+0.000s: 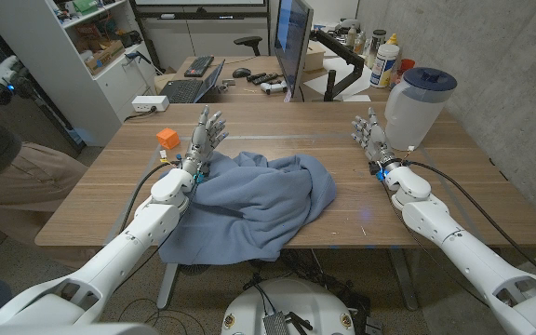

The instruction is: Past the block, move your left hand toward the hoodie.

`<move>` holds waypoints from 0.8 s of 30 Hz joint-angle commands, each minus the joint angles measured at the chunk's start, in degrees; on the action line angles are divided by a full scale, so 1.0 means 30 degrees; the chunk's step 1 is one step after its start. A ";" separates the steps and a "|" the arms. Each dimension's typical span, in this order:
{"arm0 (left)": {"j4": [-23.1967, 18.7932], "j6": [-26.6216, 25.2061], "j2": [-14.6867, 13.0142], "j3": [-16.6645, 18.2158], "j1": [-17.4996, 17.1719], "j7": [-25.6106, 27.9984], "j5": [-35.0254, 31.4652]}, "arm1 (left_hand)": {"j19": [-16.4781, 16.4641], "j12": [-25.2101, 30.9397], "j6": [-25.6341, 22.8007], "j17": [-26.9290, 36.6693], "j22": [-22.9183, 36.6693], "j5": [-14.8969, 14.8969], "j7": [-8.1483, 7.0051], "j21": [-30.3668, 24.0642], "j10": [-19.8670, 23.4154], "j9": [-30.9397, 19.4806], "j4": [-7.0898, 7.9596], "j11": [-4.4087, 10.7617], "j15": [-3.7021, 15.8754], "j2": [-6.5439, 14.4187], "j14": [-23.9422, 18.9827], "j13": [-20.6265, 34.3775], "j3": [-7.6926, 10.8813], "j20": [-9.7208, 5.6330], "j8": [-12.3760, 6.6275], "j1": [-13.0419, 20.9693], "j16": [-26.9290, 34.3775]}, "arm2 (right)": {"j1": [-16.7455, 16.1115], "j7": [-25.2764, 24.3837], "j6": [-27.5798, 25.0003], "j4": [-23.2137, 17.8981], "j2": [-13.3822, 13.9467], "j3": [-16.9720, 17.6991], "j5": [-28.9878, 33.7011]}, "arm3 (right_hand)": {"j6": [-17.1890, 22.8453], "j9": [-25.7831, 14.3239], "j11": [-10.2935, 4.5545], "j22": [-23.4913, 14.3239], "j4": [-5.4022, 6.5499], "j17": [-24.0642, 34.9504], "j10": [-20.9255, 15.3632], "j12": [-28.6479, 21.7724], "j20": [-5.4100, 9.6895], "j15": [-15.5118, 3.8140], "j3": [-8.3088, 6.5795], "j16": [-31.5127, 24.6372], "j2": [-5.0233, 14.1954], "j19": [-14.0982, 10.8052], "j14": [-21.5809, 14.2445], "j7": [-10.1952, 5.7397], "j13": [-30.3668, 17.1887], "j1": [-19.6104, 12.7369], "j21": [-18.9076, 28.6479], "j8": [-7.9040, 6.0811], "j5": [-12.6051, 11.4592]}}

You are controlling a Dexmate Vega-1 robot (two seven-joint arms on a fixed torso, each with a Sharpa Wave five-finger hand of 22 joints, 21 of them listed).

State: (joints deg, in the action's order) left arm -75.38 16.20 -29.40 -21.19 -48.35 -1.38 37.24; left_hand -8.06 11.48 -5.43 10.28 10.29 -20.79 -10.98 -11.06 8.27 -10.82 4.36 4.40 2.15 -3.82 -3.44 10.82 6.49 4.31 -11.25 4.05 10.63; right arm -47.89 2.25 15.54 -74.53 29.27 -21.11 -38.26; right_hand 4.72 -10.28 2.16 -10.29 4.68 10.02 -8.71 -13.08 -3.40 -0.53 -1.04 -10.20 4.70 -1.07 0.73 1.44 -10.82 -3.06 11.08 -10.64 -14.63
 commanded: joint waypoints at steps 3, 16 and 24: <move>-0.0267 -0.0167 -0.0104 0.0029 -0.0055 0.0097 0.0014 | -0.0148 0.0120 0.0006 0.0057 0.0061 -0.0125 -0.0181 -0.0116 0.0167 -0.0094 0.0013 -0.0058 0.0287 0.0057 -0.0147 0.0069 0.0135 -0.0012 -0.0127 0.0193 0.0081 | 0.0104 0.0211 -0.0276 -0.0025 -0.0052 0.0120 -0.0383 | 0.0226 -0.0105 0.0031 -0.0081 0.0107 0.0103 -0.0155 -0.0089 -0.0135 -0.0172 0.0001 -0.0123 0.0374 -0.0025 -0.0050 0.0027 -0.0052 -0.0001 0.0135 -0.0130 -0.0115; -0.0475 -0.0274 -0.0170 -0.0066 0.0006 0.0058 -0.0090 | -0.0193 0.0111 -0.0010 0.0057 0.0063 -0.0124 -0.0140 -0.0142 0.0158 -0.0094 -0.0011 -0.0092 0.0284 0.0086 -0.0111 0.0070 0.0100 -0.0038 -0.0124 0.0209 0.0072 | 0.0039 0.0149 0.0100 0.0092 -0.0130 0.0131 -0.0237 | 0.0246 -0.0105 0.0032 -0.0081 0.0092 0.0101 -0.0162 -0.0086 -0.0158 -0.0180 -0.0030 -0.0120 0.0421 -0.0011 -0.0047 0.0026 -0.0053 -0.0040 0.0132 -0.0133 -0.0123; -0.1064 -0.0344 -0.0333 -0.0074 -0.0231 0.0423 -0.0328 | -0.0023 0.0076 0.0022 0.0056 0.0061 -0.0131 -0.0116 -0.0080 0.0071 -0.0093 -0.0052 -0.0111 0.0224 0.0077 0.0055 0.0069 0.0081 -0.0009 -0.0108 0.0254 0.0018 | 0.0006 0.0100 0.0131 0.0033 -0.0138 0.0167 -0.0257 | 0.0257 -0.0105 0.0033 -0.0081 0.0084 0.0101 -0.0161 -0.0084 -0.0151 -0.0166 -0.0044 -0.0114 0.0440 -0.0002 -0.0033 0.0038 -0.0054 -0.0060 0.0130 -0.0134 -0.0125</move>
State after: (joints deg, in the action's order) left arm -76.78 15.67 -29.78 -21.22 -48.42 -1.19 37.10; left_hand -8.26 11.47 -5.42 10.27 10.28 -20.79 -10.97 -11.07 8.26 -10.81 4.35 4.39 2.15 -3.60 -3.43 10.81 6.48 4.10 -11.25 4.27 10.64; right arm -47.70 2.77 15.52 -74.44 28.98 -20.72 -39.23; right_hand 4.71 -10.27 2.16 -10.28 4.68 10.01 -8.70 -13.08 -3.39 -0.52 -1.05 -10.19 4.69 -1.06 0.73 1.44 -10.80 -3.06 11.08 -10.64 -14.61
